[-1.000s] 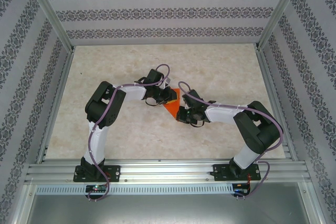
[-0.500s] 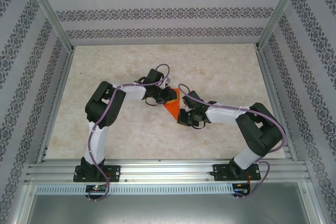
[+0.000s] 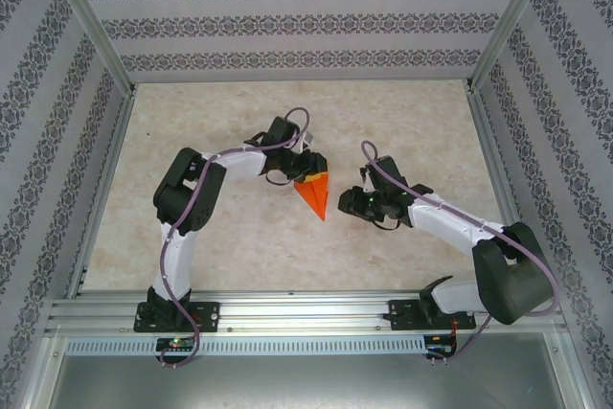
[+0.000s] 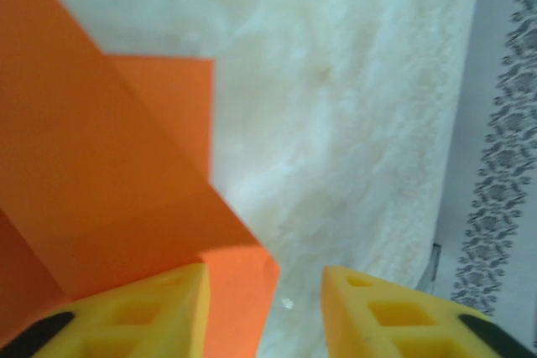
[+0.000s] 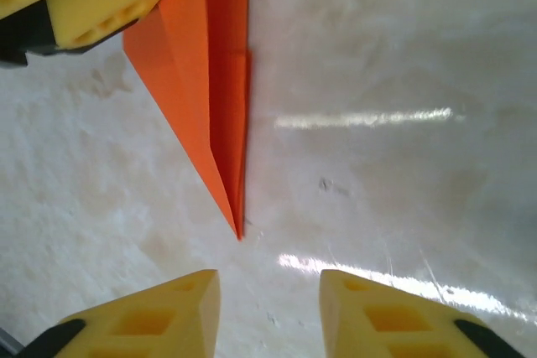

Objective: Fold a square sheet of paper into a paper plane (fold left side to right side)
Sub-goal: Fourth fold the wing at the center of the table.

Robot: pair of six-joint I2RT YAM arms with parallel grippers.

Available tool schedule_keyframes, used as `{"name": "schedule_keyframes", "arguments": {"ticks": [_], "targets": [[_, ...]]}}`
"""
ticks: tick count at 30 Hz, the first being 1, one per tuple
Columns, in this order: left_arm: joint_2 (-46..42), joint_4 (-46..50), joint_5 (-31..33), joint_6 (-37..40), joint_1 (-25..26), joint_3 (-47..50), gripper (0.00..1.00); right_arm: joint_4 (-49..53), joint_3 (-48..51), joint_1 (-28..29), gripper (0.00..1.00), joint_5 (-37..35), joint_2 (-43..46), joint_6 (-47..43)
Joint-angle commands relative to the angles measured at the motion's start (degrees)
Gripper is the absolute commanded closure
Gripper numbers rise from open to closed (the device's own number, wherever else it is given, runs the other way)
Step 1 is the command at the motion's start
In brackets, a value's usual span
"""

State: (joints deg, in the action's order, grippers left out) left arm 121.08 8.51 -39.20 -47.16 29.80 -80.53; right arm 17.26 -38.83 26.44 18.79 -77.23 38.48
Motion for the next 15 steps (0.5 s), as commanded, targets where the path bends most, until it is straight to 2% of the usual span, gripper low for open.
{"name": "schedule_keyframes", "arguments": {"ticks": [1,4,8,15], "targets": [[-6.5,2.0,-1.9,0.1,-1.8,-2.9,0.54,-7.4,0.3,-1.6,0.57,4.4,0.0,-3.0],[-10.4,4.1,-0.1,1.8,-3.0,-1.4,0.50,-11.6,-0.5,-2.3,0.51,7.0,-1.6,-4.7],[-15.0,3.4,3.1,1.8,-5.0,5.4,0.46,-15.7,-1.8,-3.2,0.47,8.8,-4.7,-6.9],[-11.0,-5.0,0.2,-1.6,-5.4,11.5,0.48,-19.4,-2.5,-3.9,0.46,10.4,-7.6,-5.6]]}}
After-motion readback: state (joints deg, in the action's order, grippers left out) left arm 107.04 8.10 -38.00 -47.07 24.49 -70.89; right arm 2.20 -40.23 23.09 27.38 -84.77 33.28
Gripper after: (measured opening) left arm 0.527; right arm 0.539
